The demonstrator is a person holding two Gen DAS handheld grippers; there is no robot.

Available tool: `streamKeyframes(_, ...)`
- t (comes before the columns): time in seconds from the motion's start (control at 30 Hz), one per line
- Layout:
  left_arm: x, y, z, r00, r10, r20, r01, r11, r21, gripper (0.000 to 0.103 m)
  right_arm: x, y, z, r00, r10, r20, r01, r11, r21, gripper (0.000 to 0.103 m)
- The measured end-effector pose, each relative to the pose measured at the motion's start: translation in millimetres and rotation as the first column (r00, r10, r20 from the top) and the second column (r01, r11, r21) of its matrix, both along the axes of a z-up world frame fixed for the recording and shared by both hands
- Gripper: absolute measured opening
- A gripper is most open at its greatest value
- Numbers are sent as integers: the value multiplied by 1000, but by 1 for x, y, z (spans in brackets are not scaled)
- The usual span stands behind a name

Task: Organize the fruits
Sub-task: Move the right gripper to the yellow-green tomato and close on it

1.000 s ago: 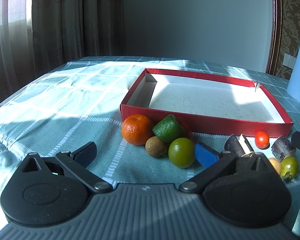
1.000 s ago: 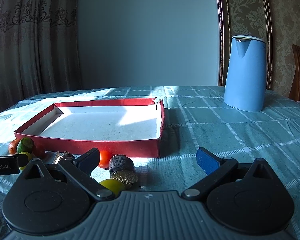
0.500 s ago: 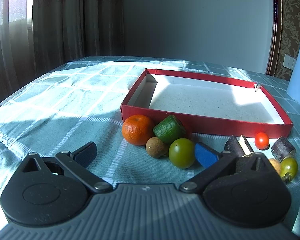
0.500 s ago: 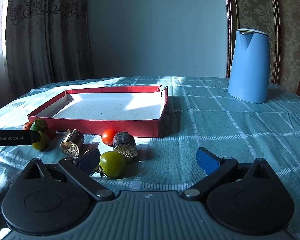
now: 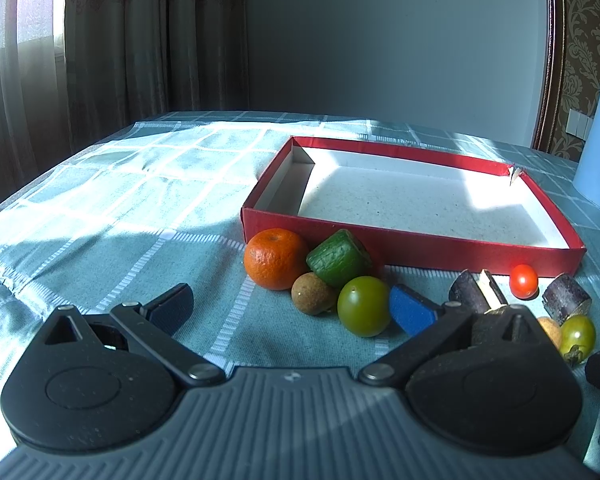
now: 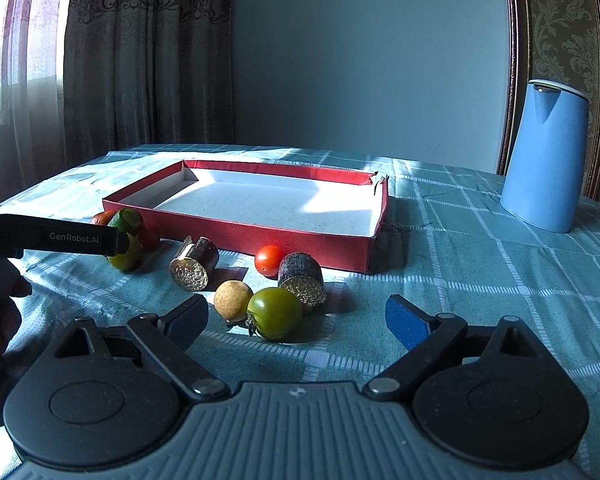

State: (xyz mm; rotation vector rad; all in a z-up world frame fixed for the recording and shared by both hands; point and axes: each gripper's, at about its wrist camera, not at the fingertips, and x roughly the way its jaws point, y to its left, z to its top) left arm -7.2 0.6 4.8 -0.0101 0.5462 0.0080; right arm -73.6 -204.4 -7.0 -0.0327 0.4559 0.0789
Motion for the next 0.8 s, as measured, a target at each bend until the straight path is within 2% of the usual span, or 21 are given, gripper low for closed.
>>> streamKeyframes(0.33,0,1,0,1000,0,0,0,1000,0,103,7,1,-4,998,46,-43,-45,999,20,73)
streamKeyframes(0.47,0,0,0,1000,0,0,0,1000,0,103,8,1,-4,998,52,-43,-51,998,23,71)
streamKeyframes(0.6,0,1,0,1000,0,0,0,1000,-1,103,11,2,-4,997,67,-49,-66,998,13,61)
streamKeyframes(0.8,0,0,0,1000,0,0,0,1000,-1,103,23,4,-5,992,95,-89,-96,995,-9,56)
